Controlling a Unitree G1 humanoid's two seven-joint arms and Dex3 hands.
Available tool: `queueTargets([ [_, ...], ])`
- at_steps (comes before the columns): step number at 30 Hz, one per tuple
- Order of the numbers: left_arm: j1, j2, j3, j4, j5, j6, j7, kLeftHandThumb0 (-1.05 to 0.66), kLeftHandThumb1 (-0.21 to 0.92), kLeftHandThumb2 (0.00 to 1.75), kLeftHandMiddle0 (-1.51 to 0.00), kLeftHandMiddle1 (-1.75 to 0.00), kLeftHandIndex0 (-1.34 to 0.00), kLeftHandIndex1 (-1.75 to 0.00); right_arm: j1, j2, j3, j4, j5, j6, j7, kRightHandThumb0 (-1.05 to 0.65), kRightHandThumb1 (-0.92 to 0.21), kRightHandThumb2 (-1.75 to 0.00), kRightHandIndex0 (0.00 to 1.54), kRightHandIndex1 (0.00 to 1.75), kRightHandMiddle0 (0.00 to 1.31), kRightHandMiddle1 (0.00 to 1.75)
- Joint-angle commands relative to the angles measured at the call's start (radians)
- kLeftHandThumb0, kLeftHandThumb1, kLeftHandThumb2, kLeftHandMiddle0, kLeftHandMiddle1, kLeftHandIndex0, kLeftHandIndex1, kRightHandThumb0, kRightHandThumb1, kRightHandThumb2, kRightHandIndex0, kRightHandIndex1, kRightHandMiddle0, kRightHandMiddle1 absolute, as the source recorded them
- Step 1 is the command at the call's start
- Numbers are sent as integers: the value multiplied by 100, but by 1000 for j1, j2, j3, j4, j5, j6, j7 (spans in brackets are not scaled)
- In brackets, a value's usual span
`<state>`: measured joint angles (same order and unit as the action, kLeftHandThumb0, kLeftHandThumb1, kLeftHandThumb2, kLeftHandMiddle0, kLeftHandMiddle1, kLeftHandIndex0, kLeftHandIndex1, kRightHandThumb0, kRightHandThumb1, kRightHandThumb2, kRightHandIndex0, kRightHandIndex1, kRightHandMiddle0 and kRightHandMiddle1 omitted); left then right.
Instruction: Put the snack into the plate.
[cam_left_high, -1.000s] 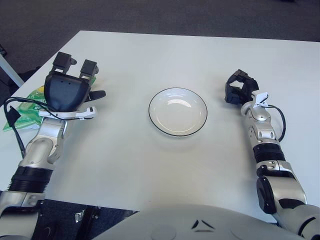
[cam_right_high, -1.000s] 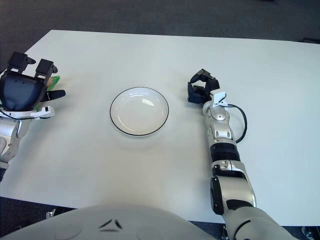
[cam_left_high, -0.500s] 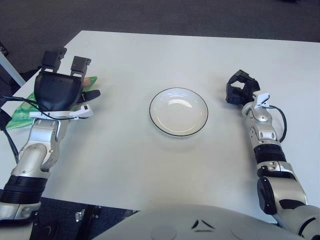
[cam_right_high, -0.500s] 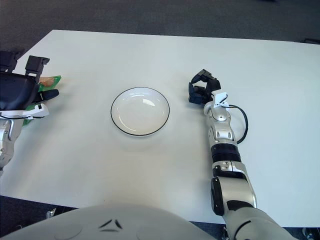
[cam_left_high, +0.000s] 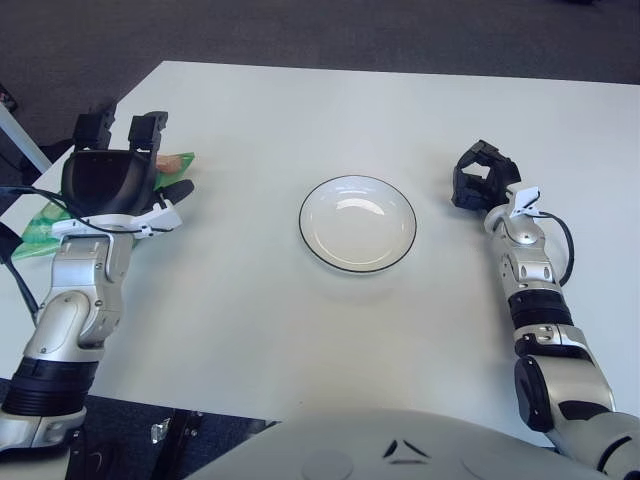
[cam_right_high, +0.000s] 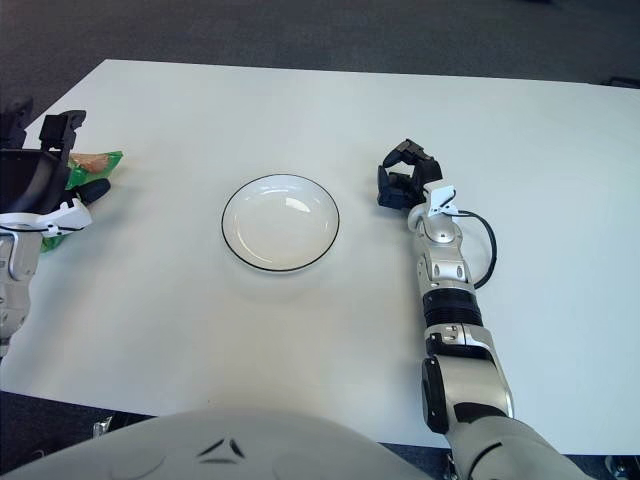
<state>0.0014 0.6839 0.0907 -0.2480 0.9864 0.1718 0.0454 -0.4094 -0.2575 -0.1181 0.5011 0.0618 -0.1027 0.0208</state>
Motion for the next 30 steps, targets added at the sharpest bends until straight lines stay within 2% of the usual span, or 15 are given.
queueTargets([
  [1,-2,-12,20,-25,-8,47,-50,-105,92,104,0,-2,0,-31,70,20,12,43,-12,74,9,-49,-30,-134,128,175,63,175],
  [5,-9,-26,19,-36,-4,80,-77,-105,92,107,0,0,0,-27,70,20,12,41,-14,77,10,-49,-29,-134,128,175,63,175],
  [10,-14,-17,6,-50,30,142,-165,-105,92,109,0,0,0,-21,74,19,15,30,-17,85,11,-49,-29,-134,128,175,64,175],
  [13,-18,-1,-7,-51,59,174,-231,-105,92,110,0,0,0,-12,75,18,16,27,-19,88,12,-49,-29,-134,128,175,63,175],
  [16,-33,55,-11,15,56,184,-330,-105,92,111,0,0,0,-5,79,17,17,19,-20,91,11,-49,-29,-134,128,175,63,175],
  [19,-46,82,-33,28,66,206,-439,-105,92,112,0,0,0,-2,80,17,17,16,-22,92,10,-49,-29,-134,128,175,63,175],
  [21,-52,92,-45,20,74,225,-502,-105,92,113,0,0,0,-1,82,17,17,13,-22,92,10,-49,-29,-134,128,175,63,175],
  [28,-69,101,-75,9,112,270,-587,-105,92,119,0,0,0,0,88,15,18,3,-22,95,11,-49,-29,-135,128,175,64,175],
  [30,-82,118,-95,4,138,288,-664,-105,92,119,0,0,0,0,89,13,19,0,-23,101,12,-49,-29,-134,128,175,63,175],
])
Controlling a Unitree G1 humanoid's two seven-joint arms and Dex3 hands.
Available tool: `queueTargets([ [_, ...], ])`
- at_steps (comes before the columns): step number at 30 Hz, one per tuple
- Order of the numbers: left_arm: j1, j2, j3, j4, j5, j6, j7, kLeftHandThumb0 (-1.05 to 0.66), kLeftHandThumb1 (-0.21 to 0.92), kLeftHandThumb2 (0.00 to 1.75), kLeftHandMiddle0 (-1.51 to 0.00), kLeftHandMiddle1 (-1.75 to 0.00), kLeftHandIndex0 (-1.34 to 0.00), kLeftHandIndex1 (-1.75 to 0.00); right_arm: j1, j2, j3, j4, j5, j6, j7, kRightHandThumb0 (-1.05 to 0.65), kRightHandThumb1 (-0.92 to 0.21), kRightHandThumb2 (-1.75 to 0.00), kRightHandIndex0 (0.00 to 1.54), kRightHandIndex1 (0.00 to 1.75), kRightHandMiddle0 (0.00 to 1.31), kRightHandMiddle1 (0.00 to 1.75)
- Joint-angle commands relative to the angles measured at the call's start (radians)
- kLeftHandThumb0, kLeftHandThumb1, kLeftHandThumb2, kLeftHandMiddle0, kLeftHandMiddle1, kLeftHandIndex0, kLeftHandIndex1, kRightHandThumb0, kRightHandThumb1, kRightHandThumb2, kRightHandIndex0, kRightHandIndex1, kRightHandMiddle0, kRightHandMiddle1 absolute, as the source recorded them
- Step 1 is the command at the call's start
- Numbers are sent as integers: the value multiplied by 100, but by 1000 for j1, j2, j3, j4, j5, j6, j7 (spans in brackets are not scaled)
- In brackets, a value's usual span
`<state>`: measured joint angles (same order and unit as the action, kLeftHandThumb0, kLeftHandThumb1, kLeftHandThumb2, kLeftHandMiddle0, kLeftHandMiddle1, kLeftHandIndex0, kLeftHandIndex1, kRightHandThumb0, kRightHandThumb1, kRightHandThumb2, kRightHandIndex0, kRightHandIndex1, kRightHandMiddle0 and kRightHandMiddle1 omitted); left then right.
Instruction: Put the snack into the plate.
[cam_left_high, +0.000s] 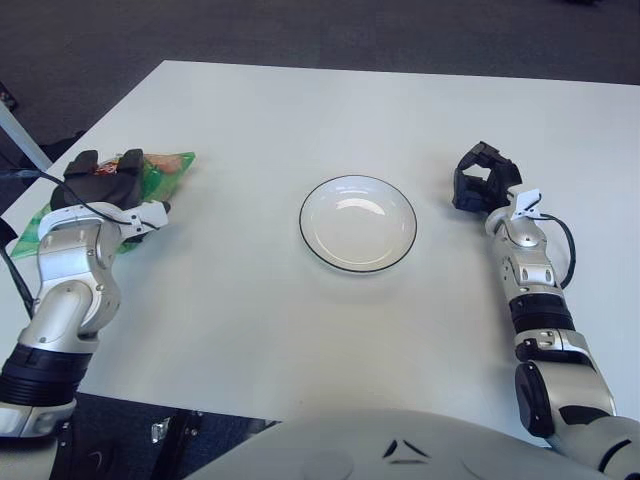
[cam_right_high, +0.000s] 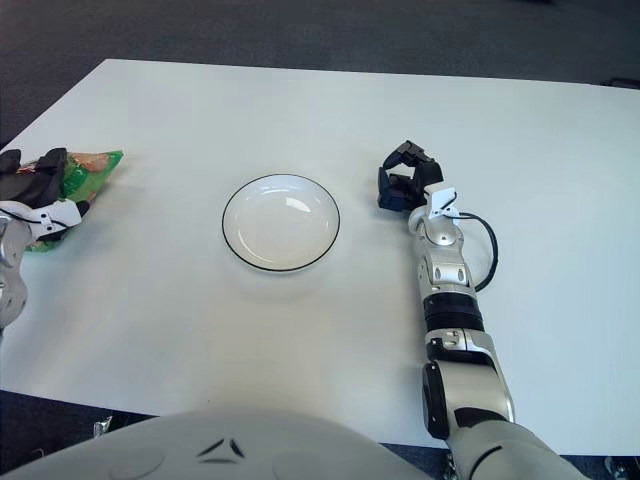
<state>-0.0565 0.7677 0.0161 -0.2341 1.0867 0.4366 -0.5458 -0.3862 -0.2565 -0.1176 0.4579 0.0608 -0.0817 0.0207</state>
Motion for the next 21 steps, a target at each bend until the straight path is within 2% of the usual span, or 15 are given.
queueTargets([
  [1,-28,40,-26,-14,45,29,-103,-105,92,119,0,0,0,0,68,11,19,40,-22,82,13,-49,-30,-134,127,175,63,175],
  [7,-49,56,-44,-21,67,41,-199,-105,92,117,0,0,0,0,71,13,17,31,-20,89,8,-49,-30,-134,127,175,63,175],
  [15,-72,55,-52,-9,87,38,-243,-105,92,114,0,0,0,0,75,11,19,17,-22,99,9,-49,-30,-134,127,175,63,175],
  [21,-133,57,-80,185,55,-14,-146,-105,92,111,0,0,0,0,77,5,23,15,-23,96,22,-49,-30,-134,127,175,63,175],
])
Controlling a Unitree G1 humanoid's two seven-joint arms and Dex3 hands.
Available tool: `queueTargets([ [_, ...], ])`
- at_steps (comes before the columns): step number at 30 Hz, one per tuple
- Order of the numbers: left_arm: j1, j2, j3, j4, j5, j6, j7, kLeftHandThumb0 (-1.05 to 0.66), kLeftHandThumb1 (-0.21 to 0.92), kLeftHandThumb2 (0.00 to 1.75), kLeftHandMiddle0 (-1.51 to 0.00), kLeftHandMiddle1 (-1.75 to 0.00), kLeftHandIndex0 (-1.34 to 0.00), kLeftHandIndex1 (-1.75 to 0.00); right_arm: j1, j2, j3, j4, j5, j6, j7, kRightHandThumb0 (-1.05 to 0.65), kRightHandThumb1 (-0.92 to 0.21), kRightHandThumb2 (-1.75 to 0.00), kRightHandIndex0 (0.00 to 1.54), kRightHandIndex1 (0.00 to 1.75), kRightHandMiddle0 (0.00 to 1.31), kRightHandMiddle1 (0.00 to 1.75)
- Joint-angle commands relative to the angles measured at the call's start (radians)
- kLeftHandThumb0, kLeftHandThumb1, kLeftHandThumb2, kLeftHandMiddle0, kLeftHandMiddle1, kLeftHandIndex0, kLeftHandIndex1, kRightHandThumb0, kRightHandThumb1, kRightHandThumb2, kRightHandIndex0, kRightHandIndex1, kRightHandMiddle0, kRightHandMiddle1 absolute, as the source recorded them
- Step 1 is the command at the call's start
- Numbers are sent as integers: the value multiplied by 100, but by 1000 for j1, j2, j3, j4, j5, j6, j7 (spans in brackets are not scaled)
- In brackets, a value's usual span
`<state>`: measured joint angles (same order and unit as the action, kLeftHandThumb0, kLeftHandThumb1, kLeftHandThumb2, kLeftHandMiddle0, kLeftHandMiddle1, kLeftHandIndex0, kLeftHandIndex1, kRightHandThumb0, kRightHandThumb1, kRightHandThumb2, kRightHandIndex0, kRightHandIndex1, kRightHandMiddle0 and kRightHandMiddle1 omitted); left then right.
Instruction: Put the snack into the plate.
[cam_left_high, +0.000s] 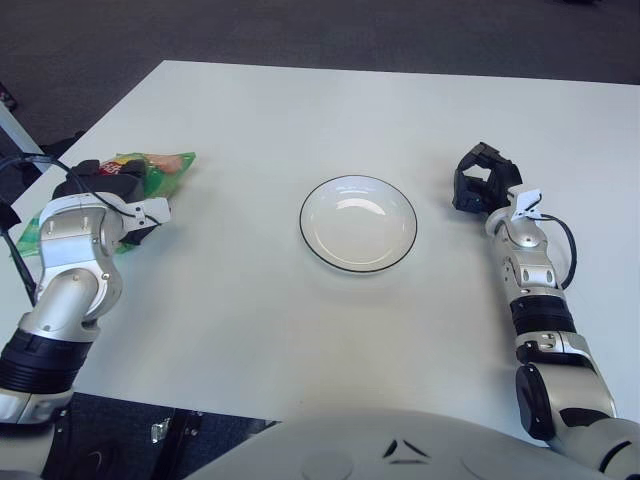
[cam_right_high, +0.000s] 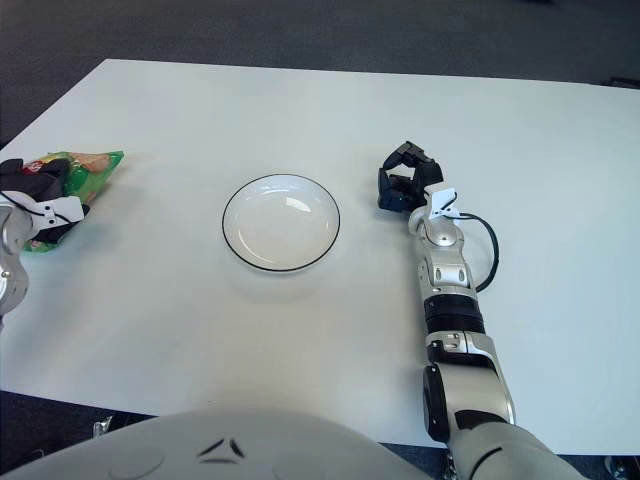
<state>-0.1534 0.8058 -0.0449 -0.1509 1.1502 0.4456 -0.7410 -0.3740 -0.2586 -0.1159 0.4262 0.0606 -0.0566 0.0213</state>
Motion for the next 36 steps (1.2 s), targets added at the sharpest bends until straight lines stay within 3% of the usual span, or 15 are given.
queueTargets([
  [1,-44,20,-23,131,-12,-31,65,-105,92,111,0,0,0,0,67,6,23,45,-23,71,24,-49,-30,-134,127,175,63,175],
  [12,-90,11,-52,243,-11,-26,162,-105,92,109,0,0,0,0,70,1,25,40,-24,78,27,-49,-30,-134,127,175,63,175],
  [16,-151,-45,-60,418,-44,-35,350,-104,92,107,0,0,0,0,71,-5,28,43,-28,73,32,-49,-30,-134,127,175,63,175],
  [19,-182,-95,-41,528,-92,-48,536,-95,92,94,-6,-4,-2,-1,72,-6,29,42,-26,72,35,-49,-30,-134,127,175,63,175],
  [22,-237,-125,-43,697,-138,-96,706,-84,92,72,-2,-53,0,-25,73,-6,27,41,-24,73,36,-49,-30,-133,127,175,63,175],
  [23,-269,-137,-41,816,-162,-150,817,-83,92,70,-2,-60,0,-29,73,-5,26,39,-22,74,36,-49,-30,-133,127,175,63,175],
  [24,-289,-149,-30,927,-193,-219,940,-78,89,65,-2,-90,0,-50,75,-4,25,34,-21,78,35,-49,-30,-133,127,175,63,175],
  [25,-301,-154,-23,997,-214,-267,1021,-74,84,66,-3,-107,0,-64,76,-4,24,30,-20,81,34,-49,-30,-133,127,175,63,175],
  [27,-312,-163,-14,1062,-245,-319,1111,-62,67,79,-6,-147,0,-105,77,-5,24,27,-22,84,33,-49,-30,-133,127,175,63,175],
  [30,-327,-175,-1,1121,-288,-372,1194,-46,50,95,-16,-166,-1,-138,78,-7,27,26,-26,84,32,-49,-30,-133,127,175,63,175],
  [31,-332,-177,-1,1145,-298,-389,1220,-44,48,97,-17,-167,-1,-141,79,-8,27,24,-26,84,33,-49,-30,-133,127,175,63,175],
  [33,-340,-180,-11,1189,-306,-417,1273,6,49,103,-34,-172,-4,-159,81,-9,27,22,-26,83,35,-49,-30,-134,127,175,63,175],
  [34,-349,-185,-20,1214,-307,-426,1301,13,49,105,-37,-172,-5,-162,82,-10,27,21,-26,83,37,-49,-30,-134,127,175,63,175],
  [36,-364,-189,-37,1254,-309,-439,1338,7,42,116,-46,-173,-21,-166,83,-12,27,20,-26,85,38,-49,-30,-134,127,175,63,175],
])
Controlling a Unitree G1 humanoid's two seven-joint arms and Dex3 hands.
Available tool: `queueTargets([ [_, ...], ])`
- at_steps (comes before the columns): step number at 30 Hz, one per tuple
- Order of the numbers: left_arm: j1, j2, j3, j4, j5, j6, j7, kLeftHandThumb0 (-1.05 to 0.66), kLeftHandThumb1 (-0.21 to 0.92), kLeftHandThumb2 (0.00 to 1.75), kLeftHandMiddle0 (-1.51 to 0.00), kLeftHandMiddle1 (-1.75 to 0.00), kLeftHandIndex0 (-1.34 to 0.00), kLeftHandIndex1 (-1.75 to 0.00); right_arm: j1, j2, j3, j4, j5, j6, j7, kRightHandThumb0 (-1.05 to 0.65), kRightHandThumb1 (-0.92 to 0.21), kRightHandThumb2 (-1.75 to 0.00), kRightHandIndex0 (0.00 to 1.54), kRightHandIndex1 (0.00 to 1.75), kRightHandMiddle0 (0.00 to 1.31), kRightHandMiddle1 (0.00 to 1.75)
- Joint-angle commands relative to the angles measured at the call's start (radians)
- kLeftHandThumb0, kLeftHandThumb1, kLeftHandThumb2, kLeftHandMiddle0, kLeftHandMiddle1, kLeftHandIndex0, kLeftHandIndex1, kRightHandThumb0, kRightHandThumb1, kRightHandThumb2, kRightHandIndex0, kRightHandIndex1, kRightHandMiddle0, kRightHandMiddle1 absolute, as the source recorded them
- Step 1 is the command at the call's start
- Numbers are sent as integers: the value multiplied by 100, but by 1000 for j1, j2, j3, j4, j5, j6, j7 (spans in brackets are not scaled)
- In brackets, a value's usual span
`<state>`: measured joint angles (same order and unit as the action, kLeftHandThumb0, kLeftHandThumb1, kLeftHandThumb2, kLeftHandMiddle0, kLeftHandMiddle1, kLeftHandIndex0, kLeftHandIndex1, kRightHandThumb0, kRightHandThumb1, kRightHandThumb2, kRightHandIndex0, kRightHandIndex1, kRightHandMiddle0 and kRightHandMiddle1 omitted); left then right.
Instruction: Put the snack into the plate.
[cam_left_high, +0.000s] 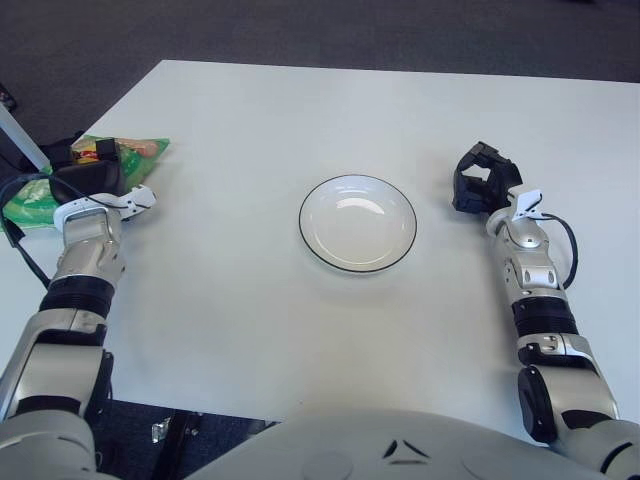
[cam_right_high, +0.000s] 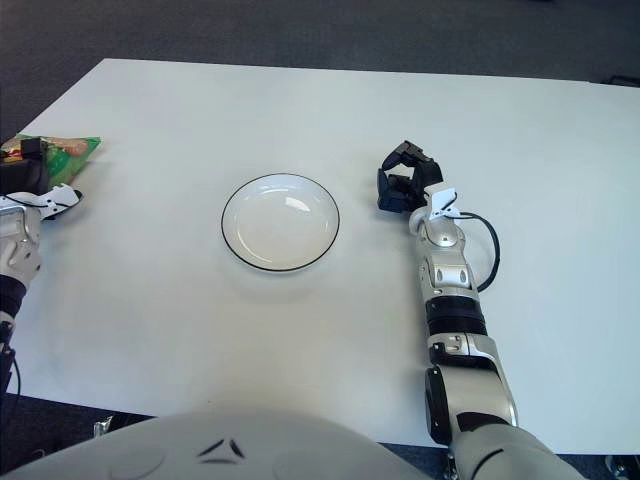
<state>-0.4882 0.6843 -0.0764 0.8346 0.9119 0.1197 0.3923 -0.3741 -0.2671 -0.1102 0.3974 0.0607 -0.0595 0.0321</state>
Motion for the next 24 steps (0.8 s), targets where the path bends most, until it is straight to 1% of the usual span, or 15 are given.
queueTargets([
  [1,-36,-68,-12,284,-74,-120,217,4,39,121,-50,-173,-28,-168,83,-3,21,48,-26,90,27,-49,-30,-134,127,175,63,175],
  [2,-43,-66,-18,300,-78,-131,228,3,36,125,-53,-172,-34,-171,83,-3,21,48,-26,91,27,-49,-30,-134,127,175,63,175],
  [3,-49,-65,-23,314,-82,-141,238,2,33,127,-57,-167,-39,-171,83,-3,22,47,-27,93,26,-49,-30,-134,127,175,63,175],
  [5,-59,-62,-33,337,-92,-161,258,1,21,136,-69,-153,-54,-173,83,-5,21,47,-26,95,27,-49,-30,-134,127,175,63,175],
  [6,-62,-60,-36,341,-100,-176,269,1,17,139,-73,-149,-59,-174,83,-6,22,47,-27,95,28,-49,-30,-134,127,175,63,175],
  [8,-71,-57,-45,354,-114,-200,287,1,9,146,-81,-141,-67,-174,83,-7,22,46,-27,96,30,-49,-30,-134,127,175,63,175],
  [11,-87,-57,-63,380,-136,-222,304,0,0,154,-90,-134,-75,-174,84,-8,22,45,-28,96,33,-49,-30,-134,127,175,63,175],
  [15,-100,-58,-81,398,-168,-235,312,0,-6,159,-97,-130,-79,-175,84,-9,23,46,-28,91,38,-49,-30,-134,128,175,63,175],
  [19,-110,-67,-97,394,-193,-236,329,0,-8,160,-100,-126,-80,-175,86,-8,22,44,-25,87,37,-49,-30,-134,128,175,63,175],
  [24,-111,-62,-126,389,-208,-241,339,0,-8,163,-100,-136,-75,-175,86,-5,20,39,-23,93,34,-49,-29,-134,128,175,64,175],
])
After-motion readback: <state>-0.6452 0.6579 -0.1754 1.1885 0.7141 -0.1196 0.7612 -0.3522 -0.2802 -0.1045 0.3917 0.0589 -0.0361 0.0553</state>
